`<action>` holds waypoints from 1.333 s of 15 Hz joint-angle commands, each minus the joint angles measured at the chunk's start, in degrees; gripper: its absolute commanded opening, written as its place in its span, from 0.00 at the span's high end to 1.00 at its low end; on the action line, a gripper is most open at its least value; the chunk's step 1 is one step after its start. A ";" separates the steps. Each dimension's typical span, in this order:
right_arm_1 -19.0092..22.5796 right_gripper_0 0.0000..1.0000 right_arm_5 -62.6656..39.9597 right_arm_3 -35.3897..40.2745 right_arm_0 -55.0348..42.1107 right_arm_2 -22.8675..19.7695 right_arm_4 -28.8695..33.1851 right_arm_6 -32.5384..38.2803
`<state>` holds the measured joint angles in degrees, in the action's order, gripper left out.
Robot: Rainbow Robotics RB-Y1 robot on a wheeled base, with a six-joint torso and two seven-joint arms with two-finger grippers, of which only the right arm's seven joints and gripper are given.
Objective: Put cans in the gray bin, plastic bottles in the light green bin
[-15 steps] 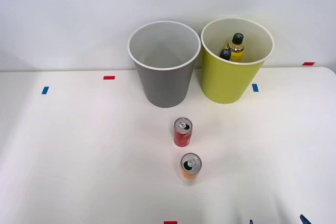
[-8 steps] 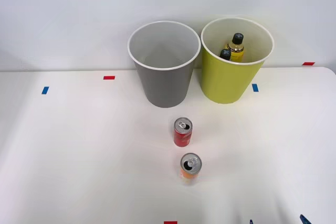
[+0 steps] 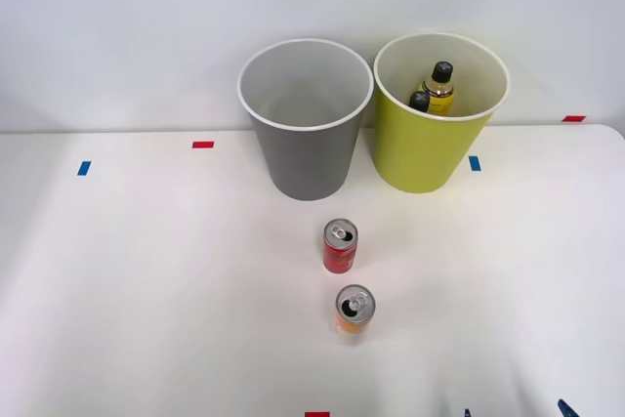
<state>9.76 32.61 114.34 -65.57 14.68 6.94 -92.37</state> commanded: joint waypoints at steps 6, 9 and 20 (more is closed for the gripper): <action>0.00 0.00 0.00 0.00 0.00 0.00 0.00 0.00; 0.00 0.00 0.00 0.00 0.00 0.00 0.00 0.00; 0.00 0.00 0.00 0.00 0.00 0.00 0.00 0.00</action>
<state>9.76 32.60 114.34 -65.57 14.68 6.94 -92.37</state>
